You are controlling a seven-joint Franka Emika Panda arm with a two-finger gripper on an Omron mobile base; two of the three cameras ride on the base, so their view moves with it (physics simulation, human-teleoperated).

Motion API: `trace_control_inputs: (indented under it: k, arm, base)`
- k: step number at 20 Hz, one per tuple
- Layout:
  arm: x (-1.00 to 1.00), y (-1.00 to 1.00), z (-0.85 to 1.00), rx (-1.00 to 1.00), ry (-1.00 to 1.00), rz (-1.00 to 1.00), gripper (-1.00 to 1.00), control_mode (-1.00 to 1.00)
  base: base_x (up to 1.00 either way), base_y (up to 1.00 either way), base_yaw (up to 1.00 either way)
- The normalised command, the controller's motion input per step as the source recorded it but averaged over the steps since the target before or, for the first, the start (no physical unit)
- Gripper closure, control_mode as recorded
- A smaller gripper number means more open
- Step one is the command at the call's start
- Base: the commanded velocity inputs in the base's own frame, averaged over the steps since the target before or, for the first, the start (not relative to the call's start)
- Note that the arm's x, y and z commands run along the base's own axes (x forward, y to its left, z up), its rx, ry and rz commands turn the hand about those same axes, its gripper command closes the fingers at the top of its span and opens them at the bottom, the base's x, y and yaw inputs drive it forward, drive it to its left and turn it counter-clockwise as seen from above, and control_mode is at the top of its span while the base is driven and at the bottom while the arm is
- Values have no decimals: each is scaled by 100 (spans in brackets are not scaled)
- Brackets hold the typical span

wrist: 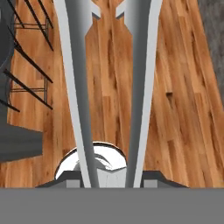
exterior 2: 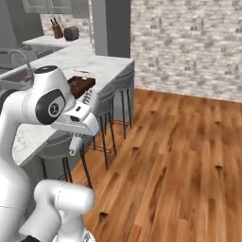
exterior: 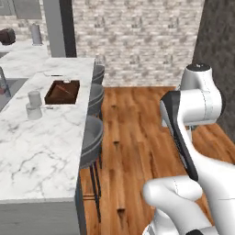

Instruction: Take the tongs from the drawer on the left and place them on the dining counter next to the tray containing the hot dog.

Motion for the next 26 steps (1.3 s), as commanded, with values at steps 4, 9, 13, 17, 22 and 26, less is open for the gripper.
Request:
trace_control_inputs:
  k: [4, 9, 13, 17, 22, 26]
  arm:
    - [0, 0, 0, 0, 0, 0, 100, 100]
    - [0, 0, 0, 0, 0, 0, 100, 100]
    - [0, 0, 0, 0, 0, 0, 100, 100]
    - [0, 0, 0, 0, 0, 0, 100, 100]
    - [0, 0, 0, 0, 0, 0, 100, 100]
    - [0, 0, 0, 0, 0, 0, 100, 100]
  base:
    - [54, -78, 31]
    - [100, -62, 54]
    - [96, -47, 71]
    - [79, -49, 75]
    - [44, -67, 64]
    - [34, -76, 59]
